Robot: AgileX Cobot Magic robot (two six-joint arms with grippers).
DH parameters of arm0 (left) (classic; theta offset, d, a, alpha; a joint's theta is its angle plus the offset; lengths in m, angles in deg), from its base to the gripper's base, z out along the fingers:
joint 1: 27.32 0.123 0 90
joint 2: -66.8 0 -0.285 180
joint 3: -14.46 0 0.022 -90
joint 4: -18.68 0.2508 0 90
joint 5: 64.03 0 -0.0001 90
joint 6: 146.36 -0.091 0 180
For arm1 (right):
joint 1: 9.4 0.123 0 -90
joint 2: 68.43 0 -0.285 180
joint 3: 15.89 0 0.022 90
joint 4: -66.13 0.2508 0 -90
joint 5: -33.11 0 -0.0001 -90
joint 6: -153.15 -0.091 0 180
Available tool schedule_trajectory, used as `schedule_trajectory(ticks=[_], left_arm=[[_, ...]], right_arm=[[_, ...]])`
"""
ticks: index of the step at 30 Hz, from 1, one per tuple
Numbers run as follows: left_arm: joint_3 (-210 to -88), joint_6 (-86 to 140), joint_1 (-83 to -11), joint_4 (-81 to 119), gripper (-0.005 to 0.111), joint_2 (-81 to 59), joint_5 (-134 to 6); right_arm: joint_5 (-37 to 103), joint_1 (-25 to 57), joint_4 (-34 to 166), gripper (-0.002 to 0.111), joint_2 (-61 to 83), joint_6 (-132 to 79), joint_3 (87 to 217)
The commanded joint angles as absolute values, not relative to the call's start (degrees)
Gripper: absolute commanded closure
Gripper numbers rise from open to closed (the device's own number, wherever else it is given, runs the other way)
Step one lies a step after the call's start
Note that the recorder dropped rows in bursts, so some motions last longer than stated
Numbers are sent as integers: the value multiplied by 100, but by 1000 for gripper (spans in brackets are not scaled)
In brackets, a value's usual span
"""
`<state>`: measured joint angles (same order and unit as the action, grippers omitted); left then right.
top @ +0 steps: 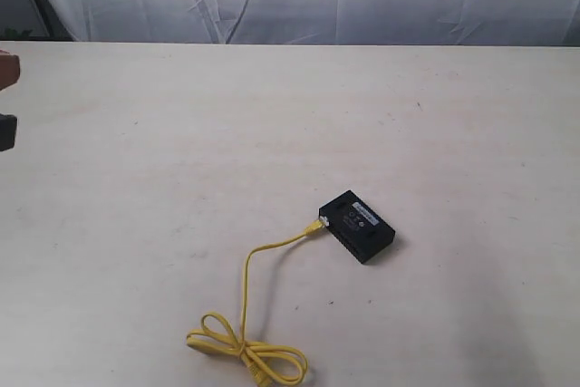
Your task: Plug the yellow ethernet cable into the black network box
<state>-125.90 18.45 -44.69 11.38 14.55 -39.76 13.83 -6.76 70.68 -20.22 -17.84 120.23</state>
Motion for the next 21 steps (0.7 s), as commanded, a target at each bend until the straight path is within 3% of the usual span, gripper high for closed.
schedule_trajectory(ticks=[1,21], left_arm=[[-12177,1871,-4450,1033,107,2114,-4316],[-11352,1871,-4450,552,107,4517,-4602]], right_arm=[[1676,-711,7090,109,-2675,-1786,11714],[2170,-711,7064,109,-4716,-1786,10769]])
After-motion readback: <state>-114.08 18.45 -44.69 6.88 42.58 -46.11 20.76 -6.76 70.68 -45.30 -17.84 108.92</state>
